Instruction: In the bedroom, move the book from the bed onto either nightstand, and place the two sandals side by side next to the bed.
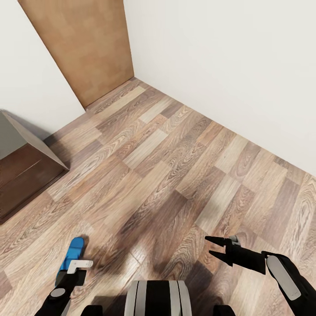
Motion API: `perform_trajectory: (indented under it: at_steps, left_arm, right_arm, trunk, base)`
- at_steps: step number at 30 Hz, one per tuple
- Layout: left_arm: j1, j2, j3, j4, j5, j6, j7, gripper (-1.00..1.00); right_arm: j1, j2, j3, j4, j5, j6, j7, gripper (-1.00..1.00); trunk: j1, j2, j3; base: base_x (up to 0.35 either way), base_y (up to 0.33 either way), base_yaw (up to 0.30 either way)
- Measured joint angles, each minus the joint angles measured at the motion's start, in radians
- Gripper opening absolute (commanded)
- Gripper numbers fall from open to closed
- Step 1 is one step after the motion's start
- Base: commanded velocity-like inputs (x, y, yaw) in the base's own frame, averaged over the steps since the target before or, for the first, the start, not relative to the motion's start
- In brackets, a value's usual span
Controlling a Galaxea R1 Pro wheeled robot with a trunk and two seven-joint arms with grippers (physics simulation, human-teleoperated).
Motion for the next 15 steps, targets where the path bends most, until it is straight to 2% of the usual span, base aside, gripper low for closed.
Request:
perform_trajectory:
  at_steps: [2, 4, 6, 7, 8, 10, 11, 12, 13, 15]
  left_arm:
    - [0.0, 0.0, 0.004, -0.002, 0.032, -0.001, -0.001, -1.0]
    - [0.0, 0.001, 0.005, -0.004, 0.044, 0.0, -0.014, -1.0]
    - [0.0, 0.001, 0.009, -0.005, 0.048, 0.001, -0.075, -1.0]
    - [0.0, 0.008, 0.017, -0.006, 0.05, 0.002, -0.142, -1.0]
    - [0.0, 0.013, 0.023, -0.007, 0.049, 0.002, -0.168, -1.0]
    - [0.0, 0.037, 0.07, -0.011, 0.05, 0.005, -0.283, -1.0]
    - [0.0, 0.042, 0.083, -0.011, 0.05, 0.005, -0.304, -1.0]
    - [0.0, 0.052, 0.113, -0.012, 0.051, 0.005, -0.341, -1.0]
    - [0.0, 0.065, 0.172, -0.012, 0.05, 0.006, -0.412, -1.0]
    - [0.0, 0.088, 0.266, -0.013, 0.051, 0.006, -0.542, -1.0]
  right_arm:
    - [0.001, -0.004, 0.0, 0.002, 0.0, 0.0, 0.0, 1.0]
    - [0.001, -0.007, 0.0, 0.026, 0.015, -0.001, 0.0, 1.0]
    - [0.002, -0.008, 0.0, 0.074, 0.056, -0.002, 0.0, 1.0]
    - [0.002, -0.008, -0.001, 0.108, 0.095, -0.005, 0.001, 1.0]
    - [0.002, -0.008, -0.001, 0.116, 0.105, -0.006, 0.001, 1.0]
    - [0.002, -0.009, -0.001, 0.138, 0.139, -0.026, 0.003, 1.0]
    - [0.002, -0.009, -0.001, 0.141, 0.142, -0.032, 0.003, 1.0]
    - [0.001, -0.009, -0.001, 0.144, 0.147, -0.045, 0.004, 1.0]
    - [0.001, -0.009, -0.001, 0.148, 0.152, -0.065, 0.005, 1.0]
    - [0.001, -0.009, -0.001, 0.153, 0.155, -0.086, 0.006, 1.0]
  trunk:
    - [-0.001, 0.0, 0.008]
    - [-0.002, 0.001, 0.015]
    - [-0.003, 0.001, 0.023]
    - [-0.003, 0.002, 0.027]
    - [-0.004, 0.002, 0.031]
    - [-0.005, 0.002, 0.039]
    - [-0.005, 0.003, 0.043]
    - [-0.005, 0.003, 0.046]
    - [-0.006, 0.003, 0.05]
    - [-0.007, 0.004, 0.058]
  base:
    - [0.0, 0.0, 0.0]
    - [0.0, 0.0, 0.0]
    - [0.0, 0.0, 0.0]
    - [0.0, 0.0, 0.0]
    - [0.0, 0.0, 0.0]
    - [0.0, 0.0, 0.0]
    - [0.0, 0.0, 0.0]
    - [0.0, 0.0, 0.0]
    - [0.0, 0.0, 0.0]
    - [0.0, 0.0, 0.0]
